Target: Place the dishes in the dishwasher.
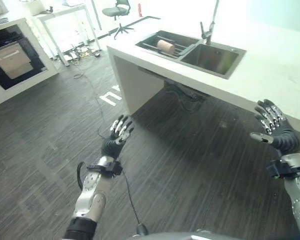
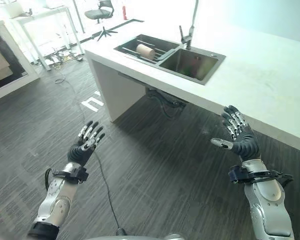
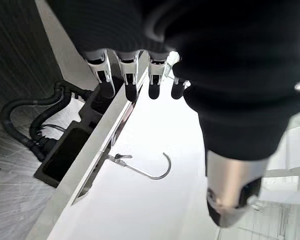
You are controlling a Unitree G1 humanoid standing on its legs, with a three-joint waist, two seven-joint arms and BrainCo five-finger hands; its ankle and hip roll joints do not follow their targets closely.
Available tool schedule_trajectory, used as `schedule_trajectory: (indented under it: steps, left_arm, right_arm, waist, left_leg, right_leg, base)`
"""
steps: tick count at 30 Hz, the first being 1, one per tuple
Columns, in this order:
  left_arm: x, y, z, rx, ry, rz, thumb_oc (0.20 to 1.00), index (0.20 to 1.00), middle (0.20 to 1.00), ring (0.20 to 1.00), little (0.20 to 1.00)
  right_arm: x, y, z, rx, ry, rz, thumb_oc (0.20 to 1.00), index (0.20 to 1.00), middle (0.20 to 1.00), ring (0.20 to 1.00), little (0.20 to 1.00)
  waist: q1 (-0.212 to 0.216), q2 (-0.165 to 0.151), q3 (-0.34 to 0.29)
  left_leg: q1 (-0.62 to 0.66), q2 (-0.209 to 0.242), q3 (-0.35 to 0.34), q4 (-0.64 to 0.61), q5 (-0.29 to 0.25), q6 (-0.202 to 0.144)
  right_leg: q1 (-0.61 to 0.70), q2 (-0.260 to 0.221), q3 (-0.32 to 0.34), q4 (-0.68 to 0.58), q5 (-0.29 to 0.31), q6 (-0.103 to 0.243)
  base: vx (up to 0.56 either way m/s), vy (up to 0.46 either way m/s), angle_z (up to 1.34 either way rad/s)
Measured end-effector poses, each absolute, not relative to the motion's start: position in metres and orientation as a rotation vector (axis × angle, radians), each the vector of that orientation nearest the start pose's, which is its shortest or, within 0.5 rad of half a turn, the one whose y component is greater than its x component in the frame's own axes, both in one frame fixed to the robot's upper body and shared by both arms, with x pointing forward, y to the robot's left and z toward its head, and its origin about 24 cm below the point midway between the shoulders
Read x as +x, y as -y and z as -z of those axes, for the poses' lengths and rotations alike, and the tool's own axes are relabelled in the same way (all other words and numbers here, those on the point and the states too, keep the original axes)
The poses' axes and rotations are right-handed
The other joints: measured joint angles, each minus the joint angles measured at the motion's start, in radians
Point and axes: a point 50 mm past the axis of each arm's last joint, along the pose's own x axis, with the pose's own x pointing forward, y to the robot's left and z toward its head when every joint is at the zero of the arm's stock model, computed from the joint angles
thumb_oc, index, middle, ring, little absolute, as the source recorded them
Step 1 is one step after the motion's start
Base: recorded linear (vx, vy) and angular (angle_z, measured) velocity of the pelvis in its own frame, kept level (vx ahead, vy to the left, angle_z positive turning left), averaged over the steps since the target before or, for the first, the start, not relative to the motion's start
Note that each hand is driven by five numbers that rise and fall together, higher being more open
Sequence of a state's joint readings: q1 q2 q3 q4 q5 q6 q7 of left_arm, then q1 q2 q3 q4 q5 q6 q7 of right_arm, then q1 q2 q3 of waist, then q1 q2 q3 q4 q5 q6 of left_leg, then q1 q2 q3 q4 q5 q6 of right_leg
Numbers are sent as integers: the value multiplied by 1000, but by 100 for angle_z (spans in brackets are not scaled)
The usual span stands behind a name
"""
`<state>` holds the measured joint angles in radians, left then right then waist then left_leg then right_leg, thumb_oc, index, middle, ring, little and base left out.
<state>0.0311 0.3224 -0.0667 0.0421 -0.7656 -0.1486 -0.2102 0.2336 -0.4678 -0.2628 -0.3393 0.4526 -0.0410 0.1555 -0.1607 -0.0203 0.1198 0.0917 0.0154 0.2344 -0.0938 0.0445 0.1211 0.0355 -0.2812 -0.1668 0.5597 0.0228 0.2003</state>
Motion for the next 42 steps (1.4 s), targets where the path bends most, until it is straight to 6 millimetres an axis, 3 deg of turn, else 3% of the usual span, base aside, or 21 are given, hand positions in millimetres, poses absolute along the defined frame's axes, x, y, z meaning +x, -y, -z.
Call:
schedule_trajectory:
  steps: [1,2,4,5,6,8,9,11,13,14,17,20,23,26,27,29,32,35,37,40,42]
  left_arm:
    - [242,-200,-52,-417,94,197,1000,1000,1000,1000,1000]
    - [240,-205,-56,-398,103,193,1000,1000,1000,1000,1000]
    - [239,-210,-60,-384,112,174,1000,1000,1000,1000,1000]
    - [238,-211,-64,-375,124,173,1000,1000,1000,1000,1000]
    - [236,-208,-66,-389,132,168,1000,1000,1000,1000,1000]
    - [235,-201,-71,-387,148,199,1000,1000,1000,1000,1000]
    - [234,-196,-69,-397,137,207,1000,1000,1000,1000,1000]
    - [232,-192,-72,-386,147,220,1000,1000,1000,1000,1000]
    - [232,-192,-72,-378,147,219,1000,1000,1000,1000,1000]
    - [233,-194,-74,-360,159,212,1000,1000,1000,1000,1000]
    - [239,-193,-82,-358,192,220,1000,1000,1000,1000,1000]
    - [242,-194,-85,-356,204,204,1000,1000,1000,1000,1000]
    - [242,-198,-91,-358,233,187,1000,1000,1000,1000,1000]
    - [243,-203,-91,-372,226,153,1000,1000,1000,1000,1000]
    - [240,-208,-88,-376,217,115,1000,1000,1000,1000,1000]
    - [234,-213,-81,-393,187,72,1000,1000,1000,1000,1000]
    - [231,-213,-74,-421,150,56,1000,1000,1000,1000,1000]
    - [231,-217,-75,-386,139,55,1000,1000,1000,1000,1000]
    - [231,-217,-71,-401,123,49,1000,1000,1000,1000,1000]
    - [233,-211,-57,-412,87,68,1000,1000,1000,1000,1000]
    - [231,-211,-53,-431,78,70,1000,1000,1000,1000,1000]
  right_arm:
    - [200,258,-115,-76,231,-12,1000,1000,1000,1000,1000]
    - [199,254,-112,-53,233,-14,1000,1000,1000,1000,1000]
    - [200,252,-112,-61,229,-19,1000,1000,1000,1000,1000]
    - [201,253,-112,-72,226,-20,1000,1000,1000,1000,1000]
    - [201,256,-111,-82,216,-6,1000,1000,1000,1000,1000]
    - [202,261,-112,-97,210,23,1000,1000,1000,1000,1000]
    - [203,263,-112,-104,207,36,1000,1000,1000,1000,1000]
    - [210,264,-119,-113,233,42,1000,1000,1000,1000,1000]
    - [211,264,-120,-114,237,47,1000,1000,1000,1000,1000]
    - [212,267,-118,-111,227,81,1000,1000,1000,1000,1000]
    - [211,273,-110,-96,216,131,1000,1000,1000,1000,1000]
    - [216,276,-106,-80,214,171,1000,1000,1000,1000,1000]
    - [216,277,-120,-120,270,179,1000,1000,1000,1000,1000]
    - [209,284,-118,-126,255,211,1000,1000,1000,1000,1000]
    - [205,290,-126,-148,286,229,1000,1000,1000,1000,1000]
    - [203,295,-130,-159,298,253,1000,1000,1000,1000,1000]
    - [208,287,-125,-144,277,224,1000,1000,1000,1000,1000]
    - [214,279,-124,-134,281,198,1000,1000,1000,1000,1000]
    - [214,280,-124,-150,276,203,1000,1000,1000,1000,1000]
    - [213,287,-131,-188,285,212,1000,1000,1000,1000,1000]
    - [209,298,-139,-218,296,231,1000,1000,1000,1000,1000]
  waist:
    - [13,5,-3]
    - [21,-1,-6]
    - [32,35,-6]
    - [34,25,-9]
    - [40,-4,-14]
    - [37,-74,-39]
    - [34,-79,-41]
    - [37,-31,-29]
    - [34,-23,-25]
    - [24,11,-7]
    - [8,5,6]
    - [3,32,14]
    - [11,65,9]
    - [12,4,5]
    - [11,-1,2]
    - [10,15,-2]
    - [-11,15,-1]
    - [-18,15,-1]
    - [6,6,0]
    - [-3,2,-1]
    - [-23,4,-2]
  left_leg:
    - [7,-17,1,1,-22,47]
    - [12,-23,0,0,-28,69]
    - [15,-6,8,1,-36,76]
    - [39,0,40,0,-58,-17]
    - [66,3,52,0,-70,-196]
    - [75,-45,49,0,-81,-210]
    - [89,-51,44,0,-89,-213]
    - [82,-30,59,0,-102,-218]
    - [82,-28,63,0,-102,-219]
    - [95,0,79,0,-107,-219]
    - [127,34,82,0,-122,-211]
    - [157,80,114,0,-136,-186]
    - [186,101,134,0,-148,-185]
    - [56,149,131,401,-167,-268]
    - [-63,193,89,685,-107,-354]
    - [-196,212,39,850,-126,-347]
    - [-201,219,110,509,-137,-270]
    - [-96,168,14,36,-45,-255]
    - [-98,246,-96,-1,21,-289]
    - [-133,386,-26,6,34,-314]
    - [-101,360,3,-1,36,-311]
  right_leg:
    - [-72,-16,40,111,71,5]
    - [-131,-41,43,207,60,8]
    - [-212,-37,-46,184,-54,1]
    - [-212,17,-114,-11,-94,-18]
    - [-176,112,-167,-254,-111,-16]
    - [-150,172,-172,-474,-10,-92]
    - [-121,186,-160,-517,67,-188]
    - [-94,225,-163,-613,106,-180]
    - [-93,227,-164,-615,108,-181]
    - [-100,244,-176,-572,100,-172]
    - [-48,262,-197,-601,49,-150]
    - [-40,272,-231,-572,4,-171]
    - [-63,288,-207,-494,-41,-224]
    - [-6,288,-169,-522,-73,-245]
    - [32,285,-140,-541,-71,-264]
    - [46,293,-94,-542,-69,-291]
    - [80,312,-63,-537,-77,-281]
    - [137,329,23,-582,-83,-272]
    - [170,329,87,-611,-85,-265]
    - [191,281,130,-601,-106,-193]
    - [198,207,159,-591,-119,-121]
  base:
    - [364,411,33]
    - [190,150,-3]
    - [286,91,-2]
    - [411,24,-4]
    - [382,-9,6]
    - [180,-33,20]
    - [180,-60,5]
    - [263,-146,-22]
    - [164,-112,-9]
    - [252,-175,-5]
    - [273,-209,13]
    - [383,-274,2]
    - [292,-258,-22]
    - [277,-292,-35]
    - [207,-174,-56]
    - [191,-71,-71]
    - [213,122,-63]
    - [269,185,-73]
    - [306,319,-75]
    - [386,525,-54]
    - [466,704,-58]
